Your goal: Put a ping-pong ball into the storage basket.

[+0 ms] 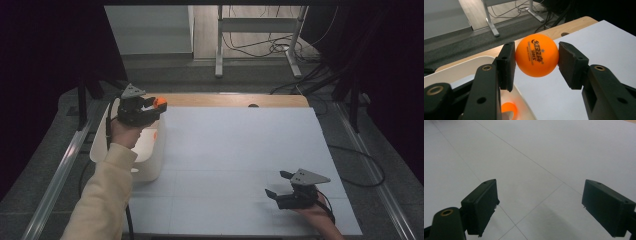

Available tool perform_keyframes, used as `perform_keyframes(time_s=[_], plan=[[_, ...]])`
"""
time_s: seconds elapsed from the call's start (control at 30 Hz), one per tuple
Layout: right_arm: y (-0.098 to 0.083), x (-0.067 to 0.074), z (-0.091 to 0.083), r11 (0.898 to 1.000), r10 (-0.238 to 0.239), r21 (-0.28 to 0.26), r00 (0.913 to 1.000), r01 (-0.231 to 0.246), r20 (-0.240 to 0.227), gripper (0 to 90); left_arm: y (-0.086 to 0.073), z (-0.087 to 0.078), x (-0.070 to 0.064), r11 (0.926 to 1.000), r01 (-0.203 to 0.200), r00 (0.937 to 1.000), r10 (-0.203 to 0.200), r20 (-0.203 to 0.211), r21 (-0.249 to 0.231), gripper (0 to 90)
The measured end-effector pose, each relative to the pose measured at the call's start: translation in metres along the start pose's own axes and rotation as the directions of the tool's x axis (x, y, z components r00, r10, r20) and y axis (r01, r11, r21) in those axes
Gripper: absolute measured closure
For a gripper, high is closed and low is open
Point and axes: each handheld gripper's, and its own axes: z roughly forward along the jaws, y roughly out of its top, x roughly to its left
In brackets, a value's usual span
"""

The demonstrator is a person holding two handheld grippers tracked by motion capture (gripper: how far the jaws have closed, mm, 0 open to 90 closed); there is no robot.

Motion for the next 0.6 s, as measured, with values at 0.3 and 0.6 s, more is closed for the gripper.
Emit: perform_keyframes(time_s=[0.3,0.6], plan=[[0.0,0.0,0.0,1.0,0.0,0.001,1.0,0.0,0.0,14.0,-0.003,-0.003,0.009,0.9998,0.022,0.9995,-0.022,-0.024,0.0,50.1],[0.0,0.0,0.0,1.0,-0.001,0.004,1.0,0.001,0.003,14.0,-0.007,-0.006,0.019,0.9991,0.043,0.9978,-0.042,-0.051,0.007,50.1]])
